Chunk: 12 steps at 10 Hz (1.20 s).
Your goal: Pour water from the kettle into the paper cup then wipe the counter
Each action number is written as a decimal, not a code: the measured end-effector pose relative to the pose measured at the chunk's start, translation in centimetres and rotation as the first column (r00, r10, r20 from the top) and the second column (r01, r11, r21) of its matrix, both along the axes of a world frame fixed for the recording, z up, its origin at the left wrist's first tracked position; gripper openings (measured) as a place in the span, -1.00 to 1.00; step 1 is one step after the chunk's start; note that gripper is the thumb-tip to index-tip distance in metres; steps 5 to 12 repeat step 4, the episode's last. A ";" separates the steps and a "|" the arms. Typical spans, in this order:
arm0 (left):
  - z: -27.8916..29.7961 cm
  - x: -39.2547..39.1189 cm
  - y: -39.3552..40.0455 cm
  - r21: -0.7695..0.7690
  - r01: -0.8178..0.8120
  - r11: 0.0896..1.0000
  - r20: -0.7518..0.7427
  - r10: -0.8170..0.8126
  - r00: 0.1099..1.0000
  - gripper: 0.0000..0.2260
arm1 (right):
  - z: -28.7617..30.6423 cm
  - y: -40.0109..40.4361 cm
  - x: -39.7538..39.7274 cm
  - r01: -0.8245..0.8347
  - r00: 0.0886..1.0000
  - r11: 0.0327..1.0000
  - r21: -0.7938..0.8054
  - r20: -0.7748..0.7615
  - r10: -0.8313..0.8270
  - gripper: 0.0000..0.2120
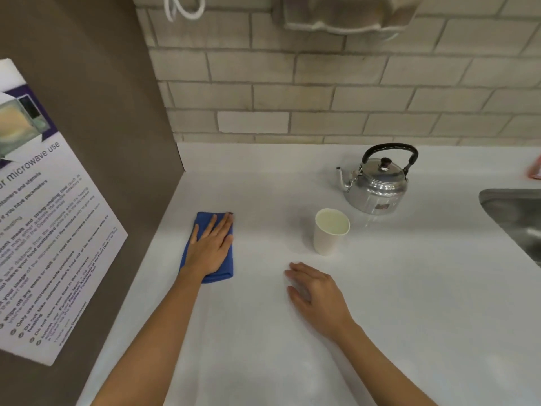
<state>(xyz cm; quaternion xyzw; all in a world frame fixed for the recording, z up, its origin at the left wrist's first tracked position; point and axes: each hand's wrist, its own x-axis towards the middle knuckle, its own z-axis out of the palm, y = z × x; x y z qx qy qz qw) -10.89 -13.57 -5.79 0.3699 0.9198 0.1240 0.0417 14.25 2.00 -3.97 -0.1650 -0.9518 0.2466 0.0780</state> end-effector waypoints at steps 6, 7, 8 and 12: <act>2.5 -0.6 0.3 0.075 0.032 0.997 0.033 -0.034 0.999 -0.60 | 1.1 0.4 -1.1 0.046 0.997 0.998 -0.045 0.065 -0.043 -0.62; 2.5 -0.6 0.3 0.075 0.032 0.997 0.033 -0.034 0.999 -0.60 | 1.1 0.4 -1.1 0.046 0.997 0.998 -0.045 0.065 -0.043 -0.62; 2.5 -0.6 0.3 0.075 0.032 0.997 0.033 -0.034 0.999 -0.60 | 1.1 0.4 -1.1 0.046 0.997 0.998 -0.045 0.065 -0.043 -0.62; 2.5 -0.6 0.3 0.075 0.032 0.997 0.033 -0.034 0.999 -0.60 | 1.1 0.4 -1.1 0.046 0.997 0.998 -0.045 0.065 -0.043 -0.62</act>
